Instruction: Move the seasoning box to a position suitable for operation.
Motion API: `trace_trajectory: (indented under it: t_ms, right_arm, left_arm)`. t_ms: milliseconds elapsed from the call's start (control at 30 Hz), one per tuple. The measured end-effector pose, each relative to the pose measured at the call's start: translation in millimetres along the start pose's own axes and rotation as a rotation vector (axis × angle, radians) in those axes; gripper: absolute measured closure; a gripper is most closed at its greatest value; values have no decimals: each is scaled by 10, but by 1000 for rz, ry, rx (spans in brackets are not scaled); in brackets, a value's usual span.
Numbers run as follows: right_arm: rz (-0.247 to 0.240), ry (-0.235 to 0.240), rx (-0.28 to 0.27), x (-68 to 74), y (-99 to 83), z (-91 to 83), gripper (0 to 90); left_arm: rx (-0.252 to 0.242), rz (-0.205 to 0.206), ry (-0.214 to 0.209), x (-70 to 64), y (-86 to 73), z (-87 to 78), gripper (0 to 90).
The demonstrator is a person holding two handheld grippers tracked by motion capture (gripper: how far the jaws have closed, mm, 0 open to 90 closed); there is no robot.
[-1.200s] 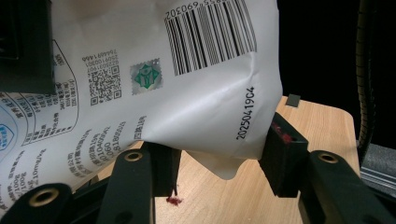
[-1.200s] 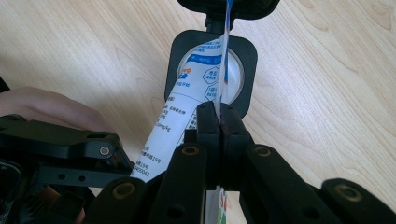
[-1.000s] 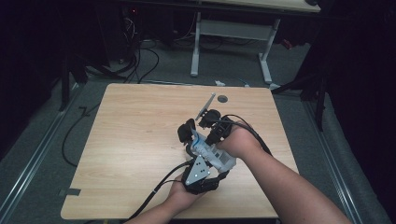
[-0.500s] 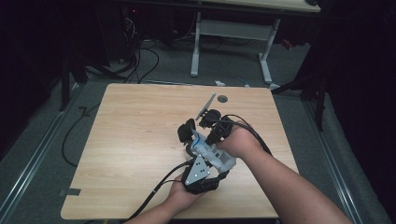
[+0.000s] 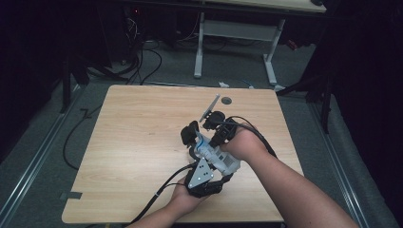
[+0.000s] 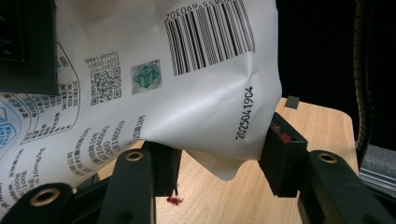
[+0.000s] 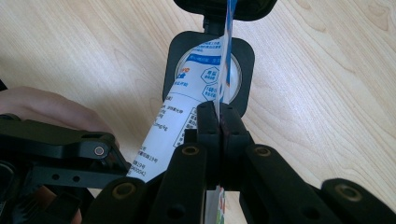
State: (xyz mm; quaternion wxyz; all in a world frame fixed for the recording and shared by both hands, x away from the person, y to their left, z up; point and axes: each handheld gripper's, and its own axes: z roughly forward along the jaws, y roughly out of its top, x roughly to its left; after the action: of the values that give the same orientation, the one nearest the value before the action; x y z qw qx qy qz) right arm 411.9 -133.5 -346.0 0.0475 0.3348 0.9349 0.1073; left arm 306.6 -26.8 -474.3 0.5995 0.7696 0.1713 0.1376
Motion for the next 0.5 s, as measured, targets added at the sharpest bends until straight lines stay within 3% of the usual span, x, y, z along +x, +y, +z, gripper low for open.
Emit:
trace_trajectory:
  t_ms: [500]
  right_arm:
    - [19,16,-11,-38,-113,-9,892]
  left_arm:
    - [31,25,-2,-25,-77,37,536]
